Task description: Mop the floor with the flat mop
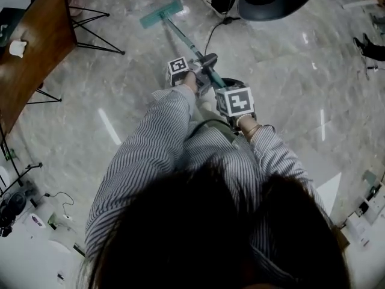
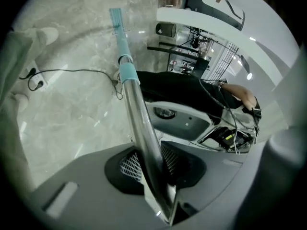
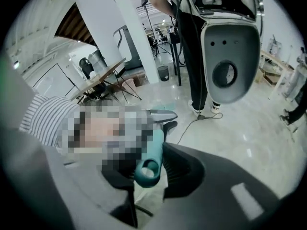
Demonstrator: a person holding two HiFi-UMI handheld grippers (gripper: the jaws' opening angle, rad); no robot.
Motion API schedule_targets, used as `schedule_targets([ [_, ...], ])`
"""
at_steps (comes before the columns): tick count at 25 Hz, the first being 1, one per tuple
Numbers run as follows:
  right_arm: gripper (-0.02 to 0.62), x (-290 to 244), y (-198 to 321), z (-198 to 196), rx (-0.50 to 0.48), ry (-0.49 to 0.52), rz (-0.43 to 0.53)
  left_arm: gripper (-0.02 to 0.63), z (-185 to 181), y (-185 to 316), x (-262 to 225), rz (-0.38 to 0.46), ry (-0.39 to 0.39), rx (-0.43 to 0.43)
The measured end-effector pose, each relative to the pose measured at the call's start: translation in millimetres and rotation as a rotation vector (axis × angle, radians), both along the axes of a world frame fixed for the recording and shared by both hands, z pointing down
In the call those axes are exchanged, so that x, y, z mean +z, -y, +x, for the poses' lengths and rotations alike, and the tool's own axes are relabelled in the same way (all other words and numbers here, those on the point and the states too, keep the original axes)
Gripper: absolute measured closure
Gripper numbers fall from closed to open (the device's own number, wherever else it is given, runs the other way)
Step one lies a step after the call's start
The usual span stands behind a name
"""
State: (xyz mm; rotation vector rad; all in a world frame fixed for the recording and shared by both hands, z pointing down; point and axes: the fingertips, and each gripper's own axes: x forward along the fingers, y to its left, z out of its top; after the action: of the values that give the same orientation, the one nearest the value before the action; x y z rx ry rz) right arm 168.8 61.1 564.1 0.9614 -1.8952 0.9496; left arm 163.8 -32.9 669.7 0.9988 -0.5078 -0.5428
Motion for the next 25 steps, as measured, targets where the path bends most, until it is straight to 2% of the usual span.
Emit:
schedule_targets([
  [5, 0.483, -12, -71, 37, 0.004, 0.016, -0.024, 0.509, 42, -75, -17, -0.007, 0.011, 0.106],
  [7, 0.482, -19, -90, 48, 0.002, 0.025, -0.035, 0.508, 52, -94, -24, 0.006, 0.009, 0.076],
  [10, 0.482, -28, -113, 59, 0.001, 0.025, -0.049, 0.509, 62, -116, -37, 0.001, -0.039, -0.001],
  [18, 0.482, -45, -152, 82, 0.04, 0.027, -0.053, 0.508, 91, -162, -49, -0.015, -0.089, 0.088],
  [25, 0.482, -46, -171, 93, 0.069, 0.045, -0.061, 0.508, 104, -182, -49, 0.005, -0.069, 0.164],
])
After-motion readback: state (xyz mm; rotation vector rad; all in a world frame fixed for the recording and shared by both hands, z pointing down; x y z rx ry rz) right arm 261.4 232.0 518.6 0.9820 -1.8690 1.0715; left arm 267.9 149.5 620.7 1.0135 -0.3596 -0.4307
